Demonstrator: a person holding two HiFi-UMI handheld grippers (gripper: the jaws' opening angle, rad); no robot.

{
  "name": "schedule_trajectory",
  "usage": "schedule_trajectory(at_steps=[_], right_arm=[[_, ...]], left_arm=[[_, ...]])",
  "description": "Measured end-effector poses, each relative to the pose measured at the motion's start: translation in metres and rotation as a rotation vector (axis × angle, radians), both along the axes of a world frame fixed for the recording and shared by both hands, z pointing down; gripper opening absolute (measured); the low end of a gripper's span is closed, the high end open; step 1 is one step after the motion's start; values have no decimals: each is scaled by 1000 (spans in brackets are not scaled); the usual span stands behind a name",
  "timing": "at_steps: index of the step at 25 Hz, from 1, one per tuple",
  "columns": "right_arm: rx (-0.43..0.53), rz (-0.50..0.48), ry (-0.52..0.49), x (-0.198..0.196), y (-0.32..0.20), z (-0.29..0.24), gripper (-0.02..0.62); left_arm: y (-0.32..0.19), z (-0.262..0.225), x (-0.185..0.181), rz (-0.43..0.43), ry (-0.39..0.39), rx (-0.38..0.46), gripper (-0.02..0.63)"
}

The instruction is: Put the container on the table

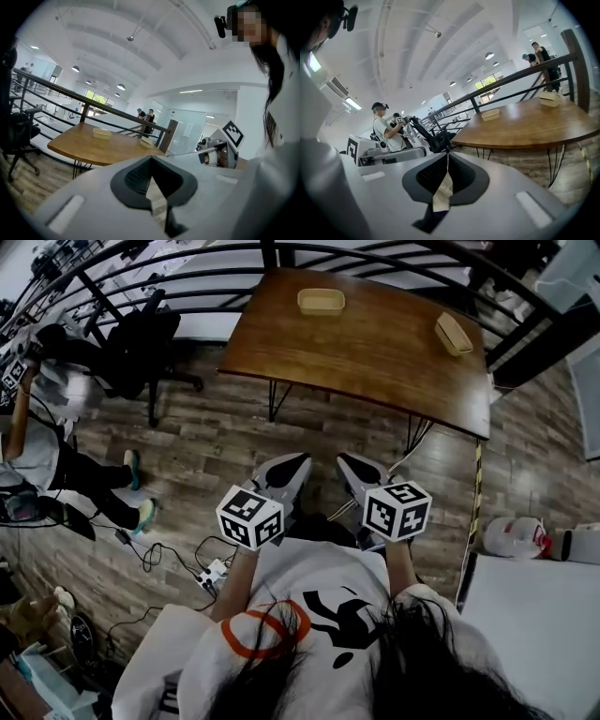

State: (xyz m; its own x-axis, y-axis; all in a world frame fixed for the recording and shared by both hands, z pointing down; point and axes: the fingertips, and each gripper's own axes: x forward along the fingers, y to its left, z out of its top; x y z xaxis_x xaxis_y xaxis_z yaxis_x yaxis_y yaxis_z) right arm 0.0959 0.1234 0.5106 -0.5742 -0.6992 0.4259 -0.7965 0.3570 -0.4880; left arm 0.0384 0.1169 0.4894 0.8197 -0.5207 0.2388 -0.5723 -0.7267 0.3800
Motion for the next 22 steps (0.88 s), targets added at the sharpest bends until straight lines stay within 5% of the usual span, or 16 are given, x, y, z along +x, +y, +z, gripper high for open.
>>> schedule_trajectory(at_steps=[22], right_arm=[[15, -18, 48, -6, -18, 1, 21]], left_arm=[[-20, -2, -2, 5, -9, 10, 0]])
